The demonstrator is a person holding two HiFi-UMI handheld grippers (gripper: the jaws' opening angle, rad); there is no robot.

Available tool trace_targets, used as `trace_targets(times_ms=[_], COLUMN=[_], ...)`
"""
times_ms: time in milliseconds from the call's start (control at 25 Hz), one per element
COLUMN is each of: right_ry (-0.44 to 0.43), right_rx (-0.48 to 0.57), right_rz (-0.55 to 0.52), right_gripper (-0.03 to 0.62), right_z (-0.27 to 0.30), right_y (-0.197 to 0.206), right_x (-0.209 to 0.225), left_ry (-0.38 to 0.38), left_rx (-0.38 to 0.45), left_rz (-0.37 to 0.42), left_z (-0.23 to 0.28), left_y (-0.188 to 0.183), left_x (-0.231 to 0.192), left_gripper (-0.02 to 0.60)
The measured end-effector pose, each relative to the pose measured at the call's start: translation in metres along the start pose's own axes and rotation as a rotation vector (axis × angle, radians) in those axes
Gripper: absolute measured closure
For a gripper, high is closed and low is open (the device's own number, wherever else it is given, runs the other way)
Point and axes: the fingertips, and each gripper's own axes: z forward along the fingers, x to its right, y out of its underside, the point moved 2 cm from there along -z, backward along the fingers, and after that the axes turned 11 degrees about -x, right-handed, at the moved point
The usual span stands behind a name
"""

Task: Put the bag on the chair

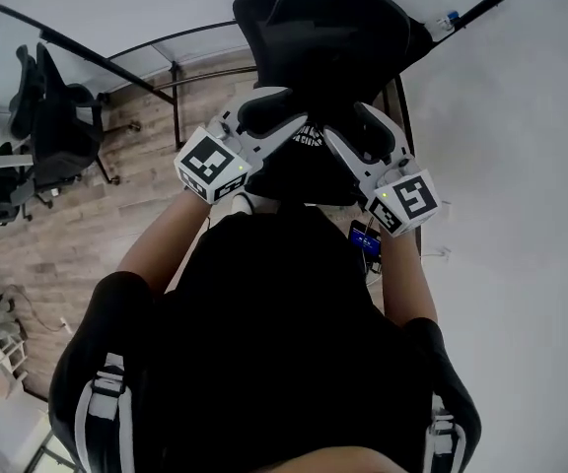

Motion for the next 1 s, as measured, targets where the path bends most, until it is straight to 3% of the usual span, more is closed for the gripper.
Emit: trace_targets(times_ms=[160, 280, 360, 560, 1000], right_ry=[0.003, 0.012, 0.006, 0.000, 0.009], right_rx=[0.070, 0.095, 0.099, 0.105, 0.119], right_rz=[-0.075, -0.121, -0.112, -0.089, -0.157], right_gripper=[0.400, 0.513, 0.553, 0.583, 0.592], right_z=[-0.010, -0.014, -0.016, -0.017, -0.034], right_y=[-0.036, -0.053, -0.057, -0.063, -0.077], right_x=[-0.041, -0.058, -0.064, -0.073, -0.097], left_ry=[0.031, 0.037, 0.038, 0.023, 0.085], left_rx=[0.046, 0.074, 0.090, 0.104, 0.094], left_rz=[0.020, 0.034, 0.042, 0.054, 0.099], left_z=[-0.041, -0.061, -0.071, -0.078, -0.082], left_y=[-0.025, -0.038, -0.044, -0.045, -0.057], left_x=[0.012, 0.018, 0.022, 0.018, 0.036], left_gripper=[0.441, 0.471, 0.502, 0.561, 0.575])
